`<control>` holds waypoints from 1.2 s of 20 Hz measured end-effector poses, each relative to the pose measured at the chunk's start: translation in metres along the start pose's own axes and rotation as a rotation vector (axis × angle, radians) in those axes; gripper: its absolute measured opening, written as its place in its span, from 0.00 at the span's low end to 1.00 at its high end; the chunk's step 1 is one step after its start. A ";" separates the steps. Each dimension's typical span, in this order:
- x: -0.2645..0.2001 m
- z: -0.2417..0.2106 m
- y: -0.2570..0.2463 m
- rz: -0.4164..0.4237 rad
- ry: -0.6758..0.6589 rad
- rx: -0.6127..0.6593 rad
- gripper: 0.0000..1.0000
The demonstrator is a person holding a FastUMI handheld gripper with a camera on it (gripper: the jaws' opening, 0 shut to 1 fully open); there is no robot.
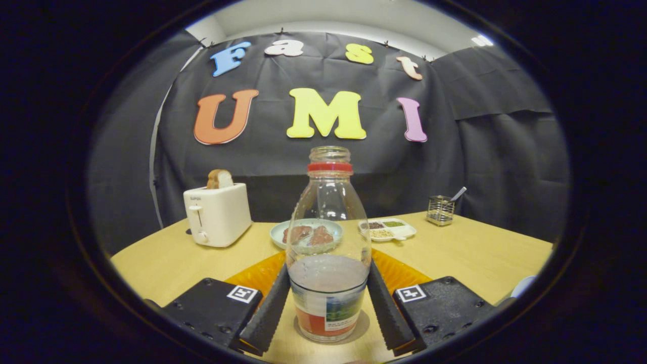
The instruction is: Take the bottle from table, then pour the juice into the cup, finally place the bottle on the coaster
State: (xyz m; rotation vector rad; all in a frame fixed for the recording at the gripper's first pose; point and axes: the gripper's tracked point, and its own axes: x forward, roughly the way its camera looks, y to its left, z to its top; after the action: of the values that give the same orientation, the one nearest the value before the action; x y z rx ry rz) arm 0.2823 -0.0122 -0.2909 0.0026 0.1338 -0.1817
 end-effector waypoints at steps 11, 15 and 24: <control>-0.014 0.022 0.002 0.030 -0.058 0.025 1.00; -0.033 0.055 0.000 0.054 -0.097 0.042 1.00; -0.119 0.148 -0.028 0.098 -0.160 0.056 1.00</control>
State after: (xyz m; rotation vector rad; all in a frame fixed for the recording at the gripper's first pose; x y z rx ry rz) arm 0.1804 -0.0206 -0.1281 0.0503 -0.0313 -0.0870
